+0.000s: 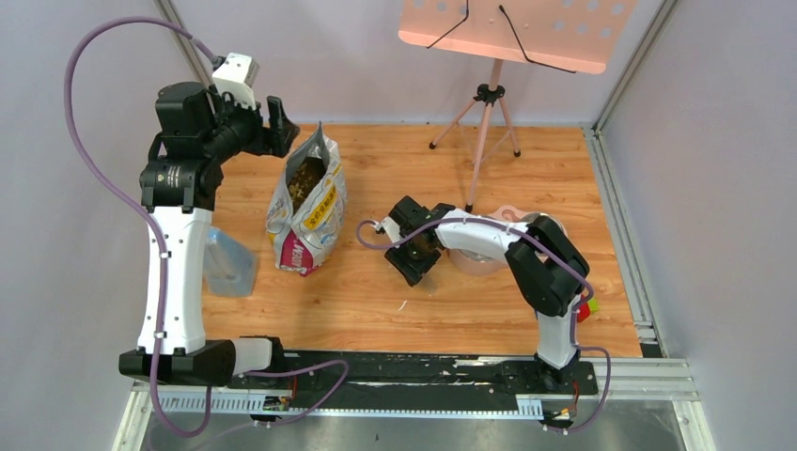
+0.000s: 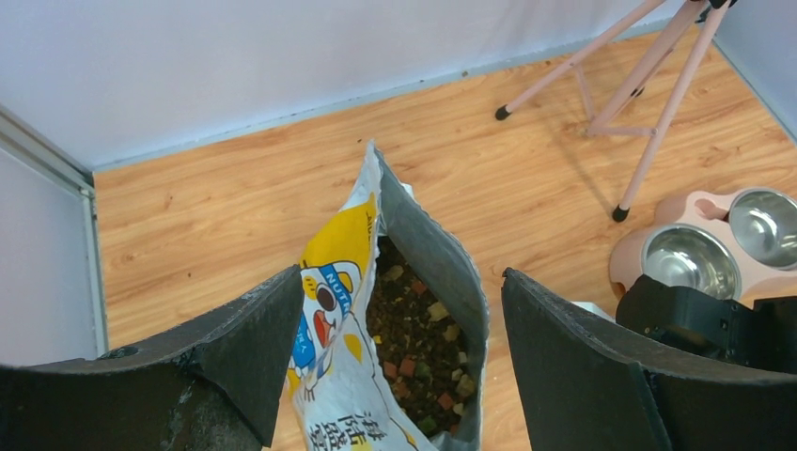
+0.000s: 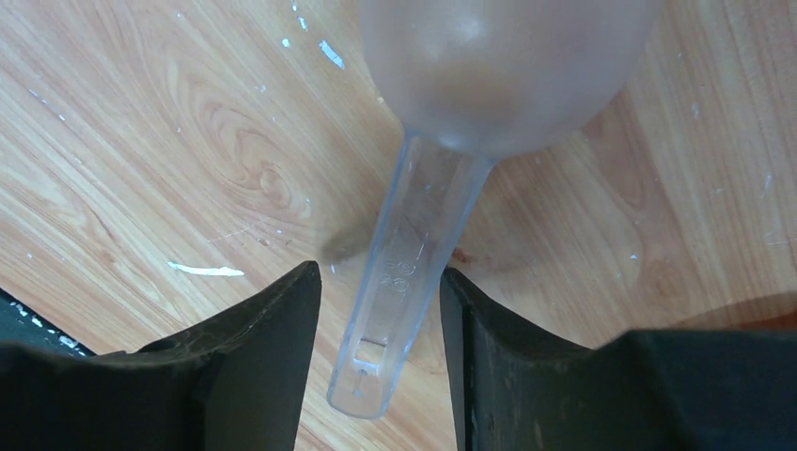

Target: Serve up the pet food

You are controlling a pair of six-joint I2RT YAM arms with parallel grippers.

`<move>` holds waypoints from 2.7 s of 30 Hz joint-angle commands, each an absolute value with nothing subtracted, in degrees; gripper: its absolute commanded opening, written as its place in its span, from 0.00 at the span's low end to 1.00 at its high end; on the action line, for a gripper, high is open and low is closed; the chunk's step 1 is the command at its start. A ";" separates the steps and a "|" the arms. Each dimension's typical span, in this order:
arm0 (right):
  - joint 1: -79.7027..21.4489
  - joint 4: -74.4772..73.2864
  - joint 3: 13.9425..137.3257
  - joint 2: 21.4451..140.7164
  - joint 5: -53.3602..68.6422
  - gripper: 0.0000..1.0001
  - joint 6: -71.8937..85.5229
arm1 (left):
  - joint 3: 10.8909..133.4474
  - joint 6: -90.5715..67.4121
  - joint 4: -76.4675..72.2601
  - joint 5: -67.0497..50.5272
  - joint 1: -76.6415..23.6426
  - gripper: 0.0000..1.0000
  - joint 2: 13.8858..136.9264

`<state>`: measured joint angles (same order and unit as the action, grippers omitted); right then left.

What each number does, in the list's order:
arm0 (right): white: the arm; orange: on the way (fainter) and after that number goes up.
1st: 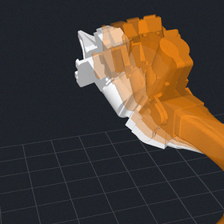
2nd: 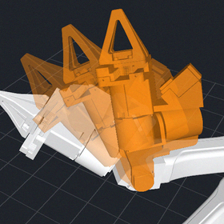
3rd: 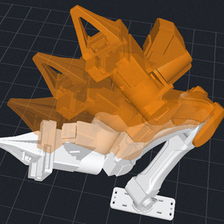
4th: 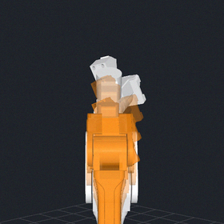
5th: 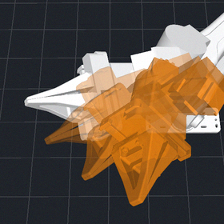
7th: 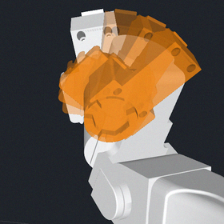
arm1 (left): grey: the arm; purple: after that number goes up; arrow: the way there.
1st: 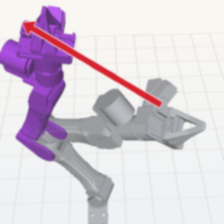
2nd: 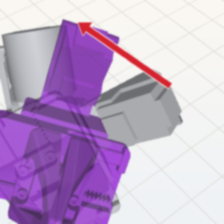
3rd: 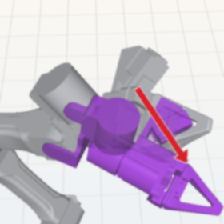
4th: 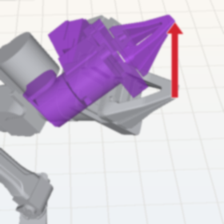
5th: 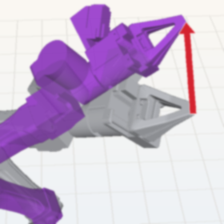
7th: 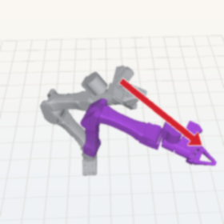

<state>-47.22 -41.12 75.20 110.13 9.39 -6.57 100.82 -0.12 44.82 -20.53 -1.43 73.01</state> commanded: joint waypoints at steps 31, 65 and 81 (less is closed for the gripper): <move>-22.69 -63.50 116.94 101.21 65.32 0.00 -22.47 | 78.80 61.35 9.14 -24.74 -24.79 0.91 61.41; -23.56 -69.25 116.92 104.36 71.33 0.00 -16.91 | 62.13 98.29 -15.69 -41.41 -31.09 0.63 66.10; -23.54 -69.09 121.66 101.43 63.72 0.55 -15.72 | 62.16 96.08 -11.29 -24.33 -33.13 0.00 67.19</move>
